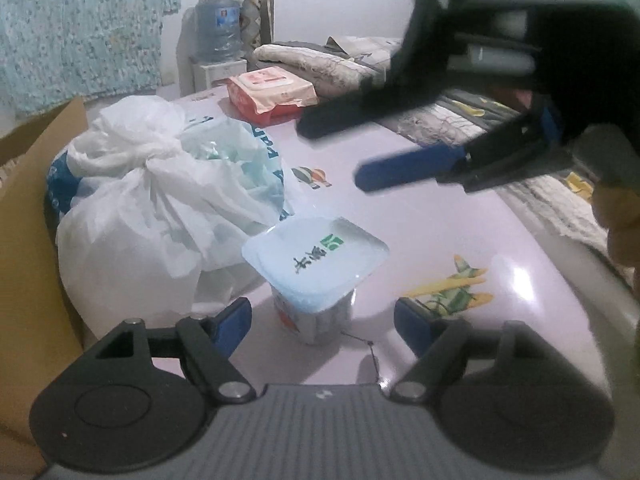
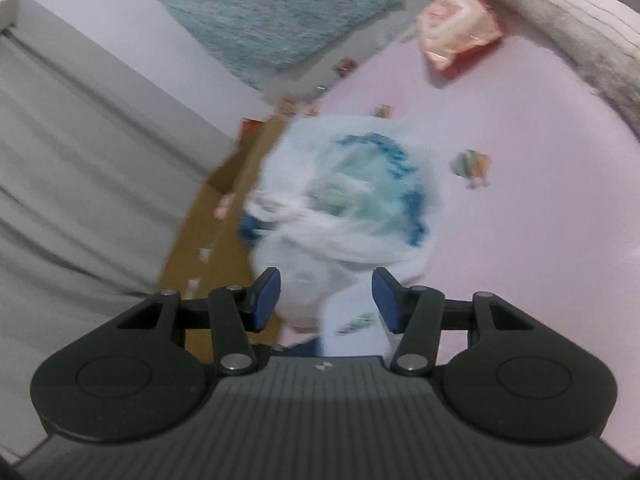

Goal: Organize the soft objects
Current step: 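Grasp the white yogurt cup with the left gripper while the right pinches its lid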

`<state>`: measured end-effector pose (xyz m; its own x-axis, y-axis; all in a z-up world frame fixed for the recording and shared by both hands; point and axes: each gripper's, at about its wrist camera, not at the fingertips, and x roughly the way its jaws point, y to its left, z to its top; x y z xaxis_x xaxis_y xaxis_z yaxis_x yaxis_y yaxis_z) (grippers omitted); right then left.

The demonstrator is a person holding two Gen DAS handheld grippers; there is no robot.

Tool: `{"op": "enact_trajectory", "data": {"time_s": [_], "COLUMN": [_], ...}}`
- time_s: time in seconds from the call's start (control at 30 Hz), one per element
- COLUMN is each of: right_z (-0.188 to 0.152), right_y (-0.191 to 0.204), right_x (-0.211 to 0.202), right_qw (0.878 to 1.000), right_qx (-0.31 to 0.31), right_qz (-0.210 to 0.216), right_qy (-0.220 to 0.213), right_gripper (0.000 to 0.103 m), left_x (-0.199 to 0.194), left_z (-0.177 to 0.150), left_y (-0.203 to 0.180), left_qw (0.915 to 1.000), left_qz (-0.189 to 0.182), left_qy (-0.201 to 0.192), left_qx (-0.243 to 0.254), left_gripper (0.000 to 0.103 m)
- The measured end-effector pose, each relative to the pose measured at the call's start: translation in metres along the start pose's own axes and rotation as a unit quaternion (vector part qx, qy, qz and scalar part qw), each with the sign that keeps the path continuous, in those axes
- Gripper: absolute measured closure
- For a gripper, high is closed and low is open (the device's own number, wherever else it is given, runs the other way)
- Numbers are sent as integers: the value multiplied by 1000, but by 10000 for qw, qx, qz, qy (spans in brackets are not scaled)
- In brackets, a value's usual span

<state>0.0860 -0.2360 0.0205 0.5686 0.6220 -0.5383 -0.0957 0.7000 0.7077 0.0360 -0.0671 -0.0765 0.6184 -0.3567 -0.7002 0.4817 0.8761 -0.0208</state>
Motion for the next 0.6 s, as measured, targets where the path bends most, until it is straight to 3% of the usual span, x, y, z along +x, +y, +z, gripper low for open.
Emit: {"op": "enact_trajectory", "data": {"time_s": [0.17,0.37,0.6], "right_z": [-10,-17,-18], "right_y": [-23,-29,-19], "right_x": [21,31,20], "right_qw": [9992,9987,9991], "right_qx": [281,398,348], "right_qz": [-68,0,1], "right_qy": [258,326,253], "right_gripper": [60,76,77], "left_x": [12,14,4], "left_z": [5,12,13], "left_y": [-3,0,1], "left_qw": [10000,9998,9996], "left_qz": [81,189,109], "left_qy": [-15,-102,-96], "left_qx": [48,-60,-245], "left_gripper": [32,50,50]}}
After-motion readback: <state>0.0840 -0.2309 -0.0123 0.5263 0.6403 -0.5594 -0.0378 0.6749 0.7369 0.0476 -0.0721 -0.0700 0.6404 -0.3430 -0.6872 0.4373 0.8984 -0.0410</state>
